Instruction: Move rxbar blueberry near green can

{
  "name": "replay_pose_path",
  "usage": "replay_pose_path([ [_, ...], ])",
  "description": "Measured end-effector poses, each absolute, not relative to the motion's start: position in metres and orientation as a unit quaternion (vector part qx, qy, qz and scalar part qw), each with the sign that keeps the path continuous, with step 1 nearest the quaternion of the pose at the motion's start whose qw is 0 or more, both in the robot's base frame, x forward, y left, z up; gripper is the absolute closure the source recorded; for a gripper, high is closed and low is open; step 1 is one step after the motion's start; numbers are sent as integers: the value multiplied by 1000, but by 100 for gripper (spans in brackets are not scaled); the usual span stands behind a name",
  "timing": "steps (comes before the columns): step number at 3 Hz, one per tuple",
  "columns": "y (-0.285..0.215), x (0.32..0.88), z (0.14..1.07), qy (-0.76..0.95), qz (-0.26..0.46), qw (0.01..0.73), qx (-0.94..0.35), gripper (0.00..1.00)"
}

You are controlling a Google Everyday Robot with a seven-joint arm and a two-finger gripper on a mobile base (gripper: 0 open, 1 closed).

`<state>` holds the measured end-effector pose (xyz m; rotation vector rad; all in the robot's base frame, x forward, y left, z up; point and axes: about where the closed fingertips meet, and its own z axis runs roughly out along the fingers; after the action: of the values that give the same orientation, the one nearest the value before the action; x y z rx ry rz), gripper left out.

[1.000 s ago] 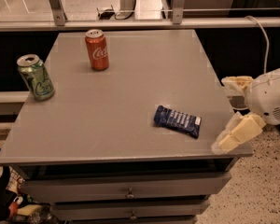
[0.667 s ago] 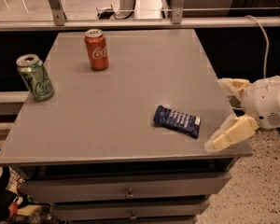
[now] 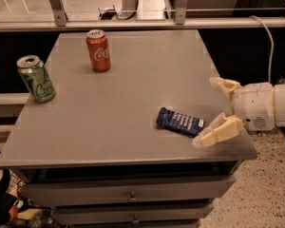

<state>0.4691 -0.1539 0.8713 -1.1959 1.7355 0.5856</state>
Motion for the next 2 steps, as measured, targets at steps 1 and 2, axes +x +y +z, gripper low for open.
replay_pose_path([
  [1,-143,477,857,708,234,464,-479,0],
  [2,-138,480,845,711,232,464,-474,0],
])
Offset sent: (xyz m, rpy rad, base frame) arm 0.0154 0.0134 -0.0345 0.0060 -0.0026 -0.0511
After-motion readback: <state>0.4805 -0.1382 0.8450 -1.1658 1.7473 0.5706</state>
